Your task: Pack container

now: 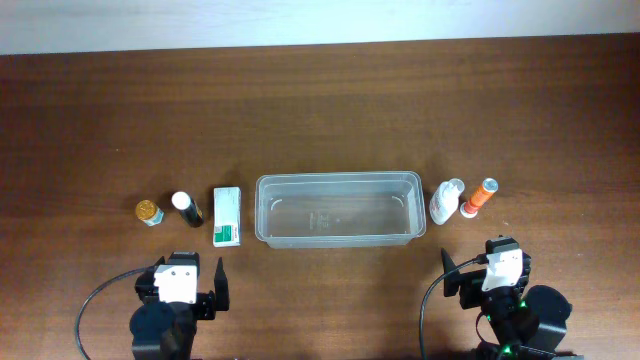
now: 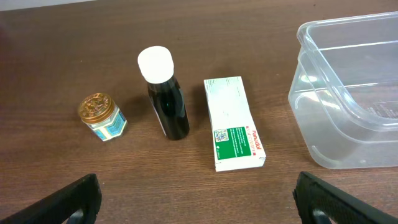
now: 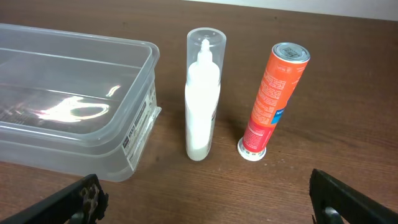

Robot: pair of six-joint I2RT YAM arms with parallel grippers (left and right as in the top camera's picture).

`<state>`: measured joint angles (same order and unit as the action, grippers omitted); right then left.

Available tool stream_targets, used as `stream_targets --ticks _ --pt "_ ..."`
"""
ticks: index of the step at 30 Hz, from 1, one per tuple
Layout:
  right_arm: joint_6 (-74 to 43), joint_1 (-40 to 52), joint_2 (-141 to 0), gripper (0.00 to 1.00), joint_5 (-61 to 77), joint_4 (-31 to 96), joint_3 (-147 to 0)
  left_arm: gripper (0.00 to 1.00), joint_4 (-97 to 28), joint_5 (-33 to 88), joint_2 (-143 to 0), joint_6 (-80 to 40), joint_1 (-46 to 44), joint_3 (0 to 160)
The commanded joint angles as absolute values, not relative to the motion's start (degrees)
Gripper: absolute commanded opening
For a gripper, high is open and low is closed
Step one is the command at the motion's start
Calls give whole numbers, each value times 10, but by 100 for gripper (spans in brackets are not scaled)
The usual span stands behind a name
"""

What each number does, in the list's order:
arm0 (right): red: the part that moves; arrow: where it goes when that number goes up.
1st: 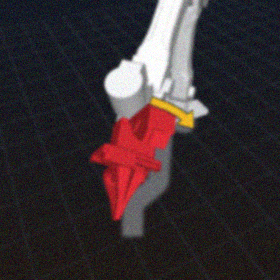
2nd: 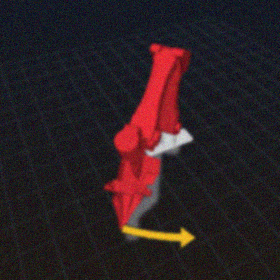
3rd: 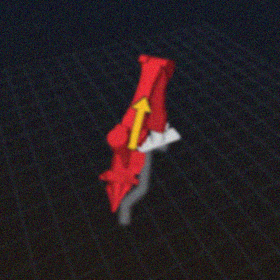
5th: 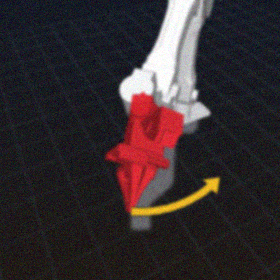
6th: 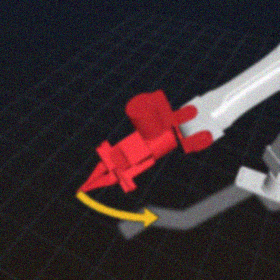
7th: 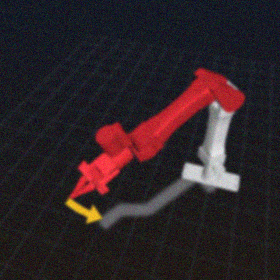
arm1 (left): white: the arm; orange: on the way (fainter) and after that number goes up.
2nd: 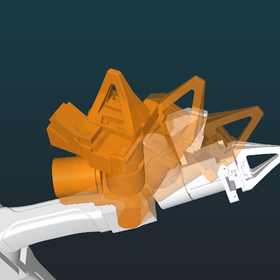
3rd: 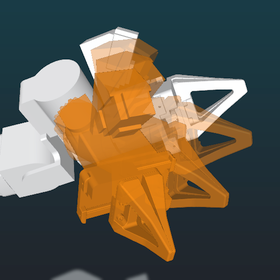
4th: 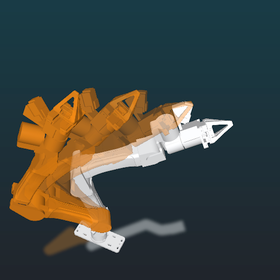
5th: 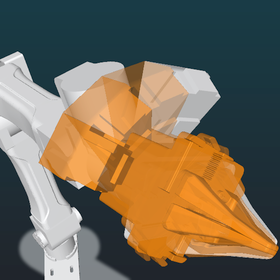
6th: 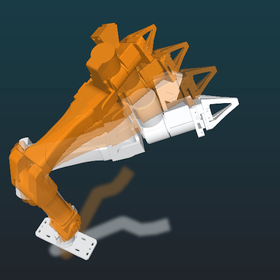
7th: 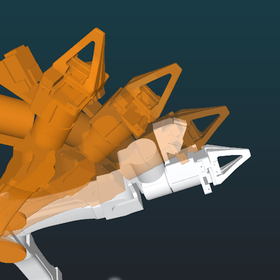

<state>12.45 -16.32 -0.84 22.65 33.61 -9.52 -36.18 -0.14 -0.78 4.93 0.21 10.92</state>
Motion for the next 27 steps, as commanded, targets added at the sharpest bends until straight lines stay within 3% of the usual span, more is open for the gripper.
stream_targets --ticks 1,5,10,15,27 --pt "126 -164 -3 98 238 328 -91 100 -361 7 -3 55 6 105" --pt "117 -164 -3 98 241 293 -91 100 -361 7 -3 55 6 105" --pt "-12 -164 -5 99 241 253 -118 100 -361 7 -3 55 6 105" --pt "-20 -164 -60 99 238 264 -215 100 -361 7 -3 55 6 105" --pt "-21 -164 -517 98 259 588 -687 100 -361 7 -3 55 6 105"
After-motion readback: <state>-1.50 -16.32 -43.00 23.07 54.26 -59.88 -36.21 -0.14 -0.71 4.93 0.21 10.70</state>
